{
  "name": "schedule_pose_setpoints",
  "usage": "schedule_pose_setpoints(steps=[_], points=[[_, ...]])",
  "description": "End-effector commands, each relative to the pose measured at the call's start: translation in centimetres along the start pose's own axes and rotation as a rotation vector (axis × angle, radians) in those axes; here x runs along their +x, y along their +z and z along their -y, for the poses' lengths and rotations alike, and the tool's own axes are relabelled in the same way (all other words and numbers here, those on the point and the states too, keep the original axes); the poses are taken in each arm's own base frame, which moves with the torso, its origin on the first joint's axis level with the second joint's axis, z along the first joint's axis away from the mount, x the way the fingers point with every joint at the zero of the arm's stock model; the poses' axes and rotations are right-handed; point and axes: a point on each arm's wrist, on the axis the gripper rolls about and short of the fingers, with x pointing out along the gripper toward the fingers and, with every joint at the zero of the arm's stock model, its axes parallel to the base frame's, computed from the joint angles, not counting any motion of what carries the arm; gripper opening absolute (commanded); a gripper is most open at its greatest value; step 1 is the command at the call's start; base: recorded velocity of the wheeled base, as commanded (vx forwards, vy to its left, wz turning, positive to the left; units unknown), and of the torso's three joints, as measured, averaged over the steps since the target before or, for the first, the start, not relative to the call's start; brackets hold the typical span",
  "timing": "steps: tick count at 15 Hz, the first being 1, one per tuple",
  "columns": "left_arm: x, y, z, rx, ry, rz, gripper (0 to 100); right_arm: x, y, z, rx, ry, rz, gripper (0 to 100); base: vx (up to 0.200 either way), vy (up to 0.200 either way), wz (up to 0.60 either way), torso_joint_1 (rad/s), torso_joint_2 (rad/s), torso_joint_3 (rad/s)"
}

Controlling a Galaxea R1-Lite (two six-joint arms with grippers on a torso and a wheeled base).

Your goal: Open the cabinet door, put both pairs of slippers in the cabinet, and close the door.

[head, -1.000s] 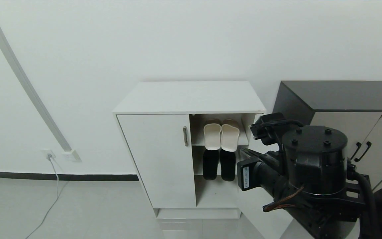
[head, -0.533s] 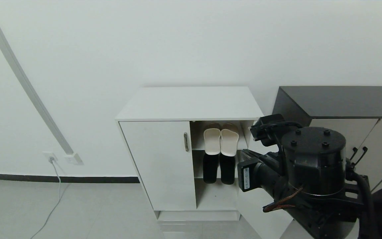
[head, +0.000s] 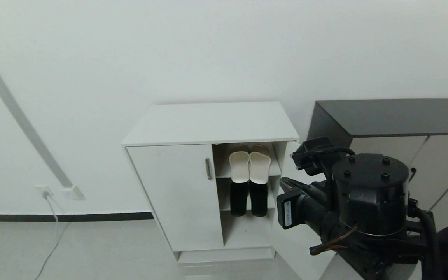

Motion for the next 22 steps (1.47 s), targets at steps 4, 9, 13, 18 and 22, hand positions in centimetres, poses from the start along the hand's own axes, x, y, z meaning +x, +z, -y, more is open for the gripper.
schedule_pose_setpoints(steps=[4,9,13,18,22], points=[[0.0,0.0,0.0,0.0,0.0,-0.001,0,0.3,0.1,0.7,-0.005,-0.024,0.007,0,0.0,0.0,-0.3,0.006,0.0,0.0],[0.0,0.0,0.0,0.001,0.0,-0.001,0,0.4,0.1,0.9,-0.016,-0.033,0.007,0,0.0,0.0,0.0,0.0,0.0,0.0],[0.0,0.0,0.0,0.001,0.0,-0.001,0,0.4,0.1,0.9,-0.012,-0.034,0.014,0,0.0,0.0,0.0,0.0,0.0,0.0],[0.0,0.0,0.0,0.001,-0.001,-0.001,0,0.7,0.3,1.8,-0.028,-0.064,0.035,0,-0.2,0.0,0.0,0.001,0.01,-0.001],[0.0,0.0,0.0,0.003,-0.001,-0.001,0,2.8,2.3,4.5,-0.046,-0.151,0.119,0,-0.05,0.0,0.0,-0.002,0.0,0.001]])
